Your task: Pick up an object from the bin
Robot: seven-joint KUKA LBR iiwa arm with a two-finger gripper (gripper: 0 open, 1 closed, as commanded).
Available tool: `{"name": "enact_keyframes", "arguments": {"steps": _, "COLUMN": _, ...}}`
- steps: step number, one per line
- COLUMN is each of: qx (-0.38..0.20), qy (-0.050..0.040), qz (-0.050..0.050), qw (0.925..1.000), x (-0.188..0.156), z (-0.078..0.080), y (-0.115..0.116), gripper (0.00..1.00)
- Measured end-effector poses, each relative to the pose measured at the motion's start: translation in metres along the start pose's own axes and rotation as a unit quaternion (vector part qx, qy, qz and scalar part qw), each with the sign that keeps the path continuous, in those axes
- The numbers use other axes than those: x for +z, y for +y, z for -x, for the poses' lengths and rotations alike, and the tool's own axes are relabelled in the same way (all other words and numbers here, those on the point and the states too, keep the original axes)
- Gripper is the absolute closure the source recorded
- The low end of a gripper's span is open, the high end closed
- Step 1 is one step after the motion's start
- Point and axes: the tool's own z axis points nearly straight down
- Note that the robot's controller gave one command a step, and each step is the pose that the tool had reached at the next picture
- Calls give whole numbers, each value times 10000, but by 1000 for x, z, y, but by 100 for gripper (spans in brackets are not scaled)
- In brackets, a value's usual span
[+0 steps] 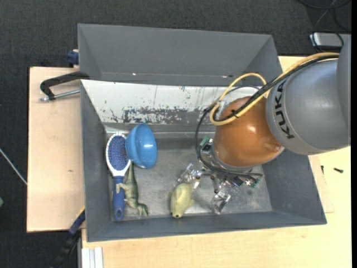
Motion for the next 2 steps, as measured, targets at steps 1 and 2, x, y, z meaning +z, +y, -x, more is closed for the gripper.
{"name": "enact_keyframes", "arguments": {"steps": 1, "qx": 16, "qy": -33, "qz": -11, "qw": 10000, "x": 0, "z": 1, "y": -2, "gripper": 100}}
{"name": "enact_keyframes", "arguments": {"steps": 2, "qx": 68, "qy": -29, "qz": -35, "qw": 10000, "x": -144, "z": -15, "y": -28, "gripper": 100}}
